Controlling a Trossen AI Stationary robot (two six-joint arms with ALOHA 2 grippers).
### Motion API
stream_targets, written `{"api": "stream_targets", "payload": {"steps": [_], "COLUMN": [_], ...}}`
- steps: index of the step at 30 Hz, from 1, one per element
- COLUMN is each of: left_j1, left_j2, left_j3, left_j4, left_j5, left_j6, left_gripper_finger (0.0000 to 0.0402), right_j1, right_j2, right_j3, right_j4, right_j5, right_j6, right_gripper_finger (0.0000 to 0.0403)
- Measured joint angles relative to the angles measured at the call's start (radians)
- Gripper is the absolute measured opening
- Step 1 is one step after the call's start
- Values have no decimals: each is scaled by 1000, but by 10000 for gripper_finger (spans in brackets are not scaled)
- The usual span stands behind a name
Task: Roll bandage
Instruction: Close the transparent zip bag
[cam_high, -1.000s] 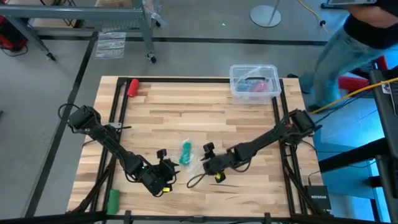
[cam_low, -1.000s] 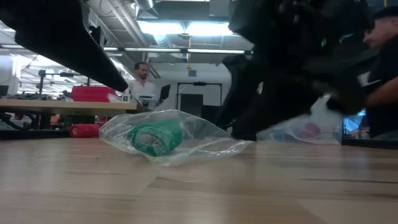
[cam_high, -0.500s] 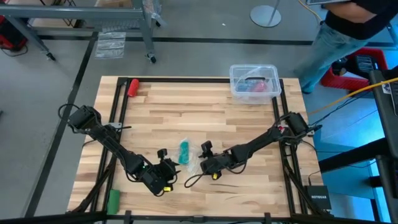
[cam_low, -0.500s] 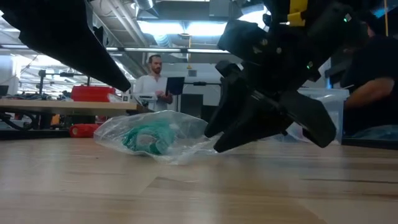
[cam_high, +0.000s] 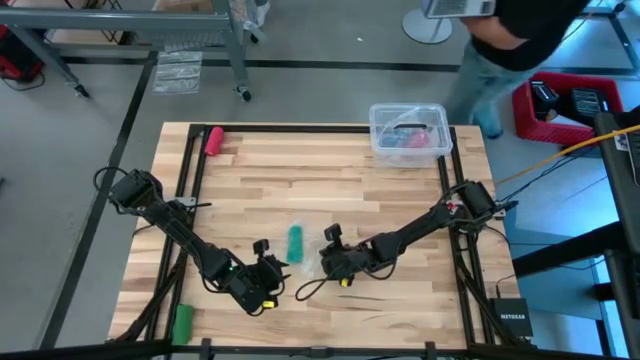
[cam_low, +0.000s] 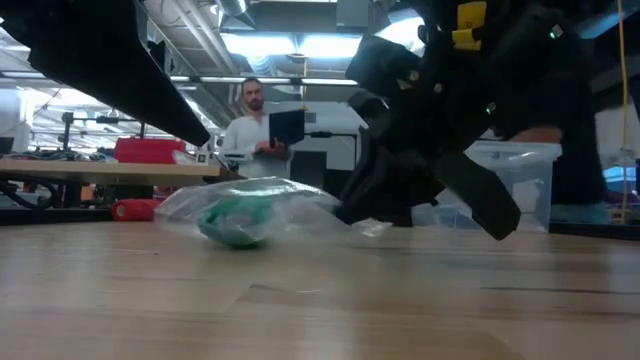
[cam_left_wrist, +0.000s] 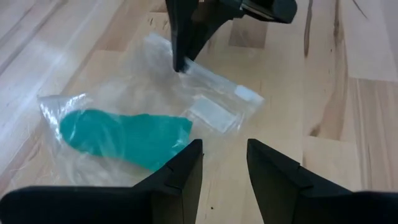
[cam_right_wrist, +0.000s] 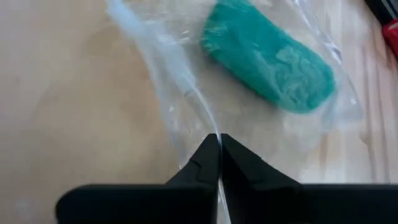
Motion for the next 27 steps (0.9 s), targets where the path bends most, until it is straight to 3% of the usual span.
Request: {"api": "stream_targets", "payload": {"steps": [5, 10, 15, 27], "left_j1": [0, -9, -15, -7], "left_j2": [0, -2, -3, -3], "left_j3": [0, 31, 77, 85], "left_j4": [12, 8, -1, -2], "left_j5": [0, -1, -2, -64], "left_j6": [51, 190, 312, 221], "left_gripper_finger": [116, 116, 116, 116], "right_j1": [-1, -24, -51, -61], "right_j2": [-7, -66, -104, -114], "right_j3": [21, 95, 160, 206], "right_j4": [-47, -182, -254, -289], "right_j5": [-51, -203, -304, -350], "right_j6": [171, 350, 432, 448], "right_gripper_finger": [12, 10, 5, 3]}}
